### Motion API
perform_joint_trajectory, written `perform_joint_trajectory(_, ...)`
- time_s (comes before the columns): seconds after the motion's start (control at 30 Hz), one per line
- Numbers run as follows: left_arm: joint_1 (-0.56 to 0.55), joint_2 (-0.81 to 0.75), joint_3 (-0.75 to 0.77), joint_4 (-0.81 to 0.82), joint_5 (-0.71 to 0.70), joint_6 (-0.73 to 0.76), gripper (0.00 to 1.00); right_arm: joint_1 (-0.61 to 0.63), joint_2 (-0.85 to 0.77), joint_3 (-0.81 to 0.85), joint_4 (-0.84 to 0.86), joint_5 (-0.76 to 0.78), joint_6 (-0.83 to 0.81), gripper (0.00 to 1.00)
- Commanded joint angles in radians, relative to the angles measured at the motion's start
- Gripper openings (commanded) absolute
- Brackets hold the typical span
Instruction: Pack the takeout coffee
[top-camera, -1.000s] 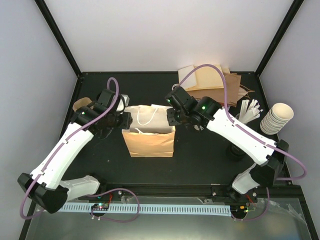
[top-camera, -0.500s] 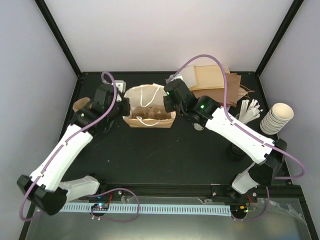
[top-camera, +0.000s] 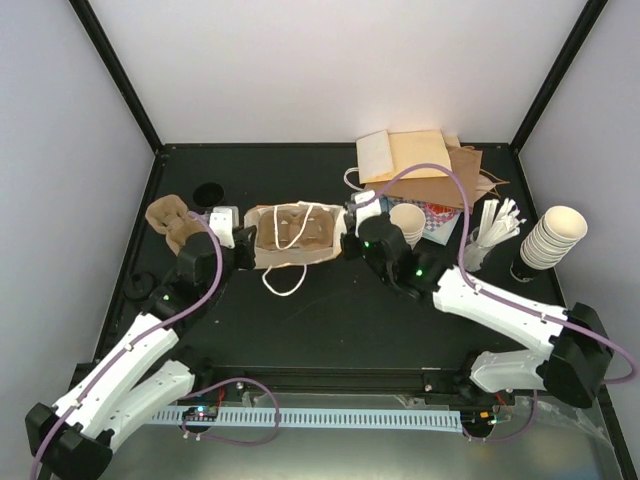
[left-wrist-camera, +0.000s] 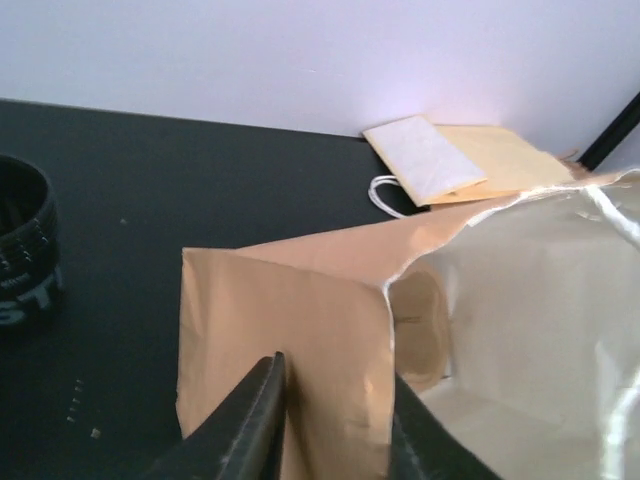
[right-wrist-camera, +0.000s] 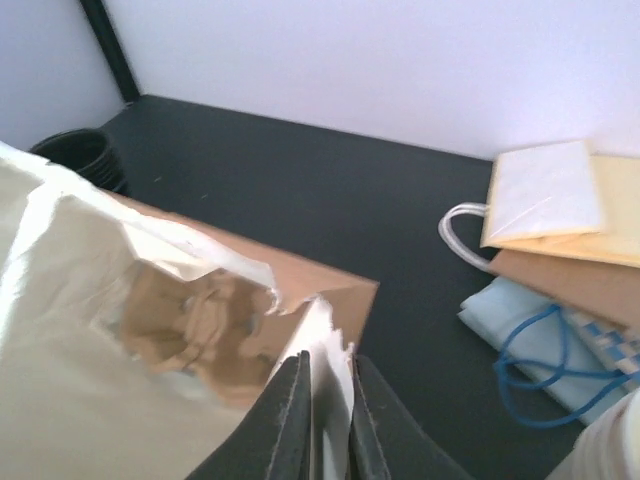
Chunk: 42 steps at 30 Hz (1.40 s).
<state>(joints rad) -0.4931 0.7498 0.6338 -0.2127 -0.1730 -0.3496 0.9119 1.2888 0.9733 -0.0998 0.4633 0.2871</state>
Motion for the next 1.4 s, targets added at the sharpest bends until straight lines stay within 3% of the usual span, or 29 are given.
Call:
perform_joint_trajectory(0.0, -0.008, -0.058, -0.004, -0.037, 0.115, -0.083, 0.3, 0.073, -0.084, -0.091, 0.097, -0.043, -0.022, 0.18)
perform_joint_trajectory(0.1, -0.011, -0.105, -0.009, -0.092, 0.171, -0.124, 0.4, 0.121, -0.125, -0.113, 0.055, -0.042, -0.022, 0.25)
perform_joint_trajectory(0.3, -0.012, -0.143, -0.039, -0.191, 0.298, -0.182, 0.49, 0.159, -0.132, -0.118, -0.076, -0.03, 0.032, 0.28)
perform_joint_trajectory(0.5, -0.012, -0.161, -0.061, -0.208, 0.288, -0.197, 0.49, 0.161, -0.139, -0.112, -0.094, 0.019, 0.038, 0.3)
perform_joint_trajectory(0.7, -0.011, -0.115, 0.029, -0.231, 0.223, -0.192, 0.52, 0.152, -0.056, 0.062, -0.183, 0.079, -0.031, 0.34)
perform_joint_trajectory(0.93, 0.007, 0.131, 0.258, -0.324, 0.188, -0.158, 0.52, 0.053, 0.12, 0.325, -0.311, -0.036, -0.085, 0.34)
perform_joint_trajectory(1.17, 0.136, 0.458, 0.554, -0.378, 0.281, -0.077, 0.53, -0.07, 0.325, 0.674, -0.458, -0.128, -0.153, 0.35)
perform_joint_trajectory(1.27, 0.187, 0.627, 0.721, -0.458, 0.331, -0.051, 0.54, -0.083, 0.342, 0.776, -0.507, -0.12, -0.177, 0.36)
perform_joint_trajectory(1.37, 0.236, 0.75, 0.869, -0.551, 0.375, -0.035, 0.56, -0.085, 0.294, 0.771, -0.502, -0.11, -0.196, 0.37)
